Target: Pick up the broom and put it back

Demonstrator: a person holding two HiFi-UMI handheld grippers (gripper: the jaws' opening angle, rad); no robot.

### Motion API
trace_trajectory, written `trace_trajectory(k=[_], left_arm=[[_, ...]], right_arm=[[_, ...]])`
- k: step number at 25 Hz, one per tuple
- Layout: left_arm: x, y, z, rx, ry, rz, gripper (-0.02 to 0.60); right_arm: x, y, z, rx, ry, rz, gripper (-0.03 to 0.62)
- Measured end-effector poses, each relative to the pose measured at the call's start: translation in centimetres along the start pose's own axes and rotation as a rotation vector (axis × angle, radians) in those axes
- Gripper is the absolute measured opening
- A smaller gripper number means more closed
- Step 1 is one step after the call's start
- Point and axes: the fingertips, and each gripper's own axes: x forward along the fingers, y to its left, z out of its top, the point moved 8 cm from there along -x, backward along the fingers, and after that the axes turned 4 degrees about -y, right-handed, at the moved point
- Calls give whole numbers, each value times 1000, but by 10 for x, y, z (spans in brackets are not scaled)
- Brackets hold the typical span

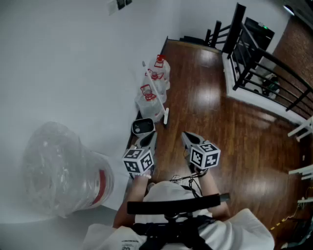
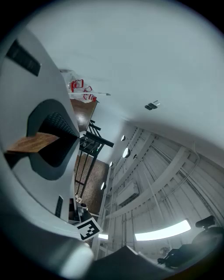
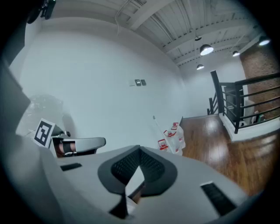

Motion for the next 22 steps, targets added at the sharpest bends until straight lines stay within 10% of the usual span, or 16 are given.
trace_trajectory(k=[22], left_arm=[[23,-9,-13,2,33,23,-14]], right_arm=[[1,-31,-8,33,22,5,9]])
